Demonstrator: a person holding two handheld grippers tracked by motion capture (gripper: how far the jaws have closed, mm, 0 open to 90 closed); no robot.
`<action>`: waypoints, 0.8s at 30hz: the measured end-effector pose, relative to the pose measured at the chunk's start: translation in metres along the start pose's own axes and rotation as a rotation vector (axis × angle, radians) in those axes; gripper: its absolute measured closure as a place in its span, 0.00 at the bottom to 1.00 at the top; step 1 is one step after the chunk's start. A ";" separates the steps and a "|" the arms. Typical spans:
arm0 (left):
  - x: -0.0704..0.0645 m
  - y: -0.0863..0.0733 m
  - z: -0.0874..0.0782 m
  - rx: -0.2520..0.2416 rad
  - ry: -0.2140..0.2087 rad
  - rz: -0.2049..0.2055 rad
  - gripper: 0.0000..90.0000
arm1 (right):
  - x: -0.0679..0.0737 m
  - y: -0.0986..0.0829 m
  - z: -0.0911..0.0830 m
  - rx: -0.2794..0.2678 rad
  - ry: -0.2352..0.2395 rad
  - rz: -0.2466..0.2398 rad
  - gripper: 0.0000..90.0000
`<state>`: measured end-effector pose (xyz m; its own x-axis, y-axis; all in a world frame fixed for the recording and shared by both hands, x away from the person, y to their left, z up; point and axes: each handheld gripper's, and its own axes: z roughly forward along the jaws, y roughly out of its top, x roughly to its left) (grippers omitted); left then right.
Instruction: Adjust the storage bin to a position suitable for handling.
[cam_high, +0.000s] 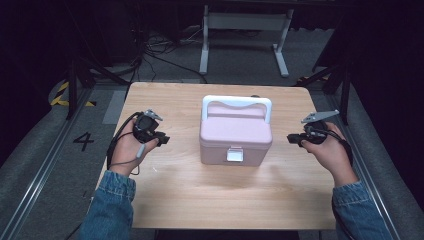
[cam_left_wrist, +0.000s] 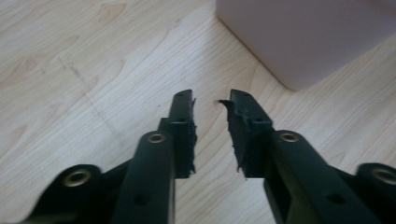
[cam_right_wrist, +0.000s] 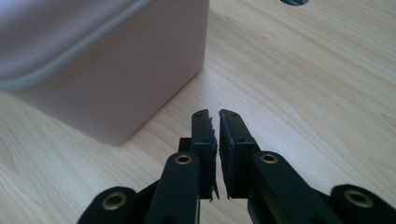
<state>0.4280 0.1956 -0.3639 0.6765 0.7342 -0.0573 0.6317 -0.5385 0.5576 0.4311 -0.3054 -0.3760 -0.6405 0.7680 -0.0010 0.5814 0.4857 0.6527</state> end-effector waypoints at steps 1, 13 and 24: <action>-0.001 0.004 0.002 0.006 0.005 0.021 0.87 | 0.000 0.005 0.003 0.007 -0.001 -0.008 0.98; -0.010 0.043 0.035 0.054 -0.046 0.080 1.00 | 0.004 0.036 0.033 0.018 0.042 -0.038 1.00; -0.015 0.062 0.063 0.005 -0.104 0.068 1.00 | 0.004 0.042 0.055 -0.004 0.096 -0.012 1.00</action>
<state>0.4807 0.1251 -0.3812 0.7535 0.6490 -0.1053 0.5845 -0.5879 0.5591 0.4802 -0.2587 -0.3898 -0.6928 0.7183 0.0632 0.5710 0.4930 0.6565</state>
